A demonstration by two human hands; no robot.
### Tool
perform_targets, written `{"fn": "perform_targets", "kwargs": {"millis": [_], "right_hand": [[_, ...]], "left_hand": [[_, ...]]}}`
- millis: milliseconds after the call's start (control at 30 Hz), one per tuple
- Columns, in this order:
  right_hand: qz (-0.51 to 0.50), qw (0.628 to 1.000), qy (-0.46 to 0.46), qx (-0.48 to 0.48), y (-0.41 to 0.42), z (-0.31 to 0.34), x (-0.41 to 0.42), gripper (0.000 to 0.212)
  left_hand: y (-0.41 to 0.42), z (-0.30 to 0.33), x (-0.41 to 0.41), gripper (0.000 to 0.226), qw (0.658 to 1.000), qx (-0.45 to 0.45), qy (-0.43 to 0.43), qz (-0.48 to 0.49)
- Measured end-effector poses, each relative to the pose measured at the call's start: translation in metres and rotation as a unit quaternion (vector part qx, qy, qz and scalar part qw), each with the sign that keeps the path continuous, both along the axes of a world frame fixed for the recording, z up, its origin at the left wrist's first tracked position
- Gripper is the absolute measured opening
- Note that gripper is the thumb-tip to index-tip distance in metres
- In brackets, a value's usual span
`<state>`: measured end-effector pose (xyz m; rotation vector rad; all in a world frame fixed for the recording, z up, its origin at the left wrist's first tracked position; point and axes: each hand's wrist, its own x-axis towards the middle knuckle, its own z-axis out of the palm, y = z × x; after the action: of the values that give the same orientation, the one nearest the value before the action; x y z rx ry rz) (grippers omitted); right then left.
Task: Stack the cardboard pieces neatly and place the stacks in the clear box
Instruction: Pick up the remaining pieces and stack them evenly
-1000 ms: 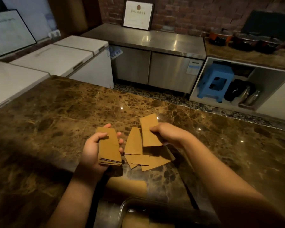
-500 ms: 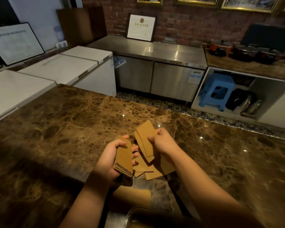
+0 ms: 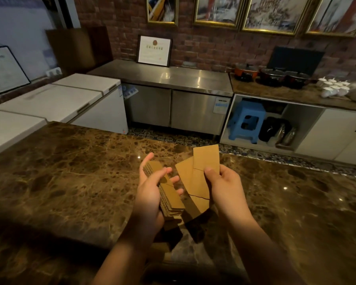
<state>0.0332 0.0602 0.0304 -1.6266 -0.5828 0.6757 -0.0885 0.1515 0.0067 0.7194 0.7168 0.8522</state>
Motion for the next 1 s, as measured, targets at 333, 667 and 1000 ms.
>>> {"fn": "perform_targets", "kwargs": {"millis": [333,667,1000], "right_hand": [[0.014,0.998,0.052,0.033,-0.014,0.006,-0.021,0.021],[-0.032,0.977,0.208,0.043,-0.018,0.021,-0.011,0.022],[0.067,0.994,-0.051,-0.066,-0.015,0.012,-0.022,0.028]], "left_hand": [[-0.018,-0.008,0.018,0.026,0.997,-0.033,-0.014,-0.064],[-0.010,-0.006,0.006,0.029,0.981,-0.105,-0.102,-0.130],[0.002,-0.008,-0.003,0.039,0.958,-0.082,-0.208,-0.180]]}}
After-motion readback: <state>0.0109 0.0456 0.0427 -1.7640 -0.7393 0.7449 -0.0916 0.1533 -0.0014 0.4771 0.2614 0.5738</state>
